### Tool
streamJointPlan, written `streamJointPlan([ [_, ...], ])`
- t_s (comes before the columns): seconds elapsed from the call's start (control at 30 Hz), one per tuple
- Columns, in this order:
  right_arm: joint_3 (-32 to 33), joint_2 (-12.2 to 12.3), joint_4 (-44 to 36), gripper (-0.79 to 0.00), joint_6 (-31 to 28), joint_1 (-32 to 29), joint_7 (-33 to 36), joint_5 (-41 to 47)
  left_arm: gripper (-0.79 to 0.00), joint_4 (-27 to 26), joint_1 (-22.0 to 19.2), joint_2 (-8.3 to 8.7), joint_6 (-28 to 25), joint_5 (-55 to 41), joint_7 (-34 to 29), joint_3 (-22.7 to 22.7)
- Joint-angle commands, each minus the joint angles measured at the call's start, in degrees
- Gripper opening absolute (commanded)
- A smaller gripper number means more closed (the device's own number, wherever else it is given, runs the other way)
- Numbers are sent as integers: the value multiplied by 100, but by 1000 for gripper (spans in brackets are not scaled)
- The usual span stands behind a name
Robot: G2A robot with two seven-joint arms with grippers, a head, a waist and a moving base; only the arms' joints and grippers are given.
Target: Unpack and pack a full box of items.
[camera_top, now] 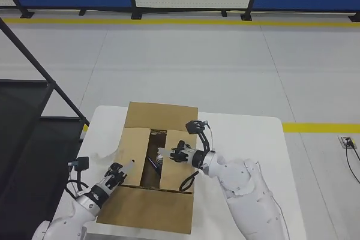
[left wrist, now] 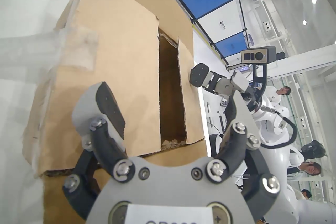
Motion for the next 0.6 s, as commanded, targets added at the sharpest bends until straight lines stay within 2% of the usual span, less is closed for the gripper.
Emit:
streamJointPlan([
  [0.0,-114,7,-40,0,263,16,-41,-305,0,51,-52,-12,94,91,173,61],
  [0.23,-458,12,-55,0,839,130,47,-830,0,301,-219,-38,229,325,364,304],
  [0.43,-550,26,1,0,917,200,84,-843,0,365,-273,-47,259,346,400,340],
  [0.57,-555,41,-8,0,812,212,30,-734,0,198,-183,-39,190,248,359,233],
])
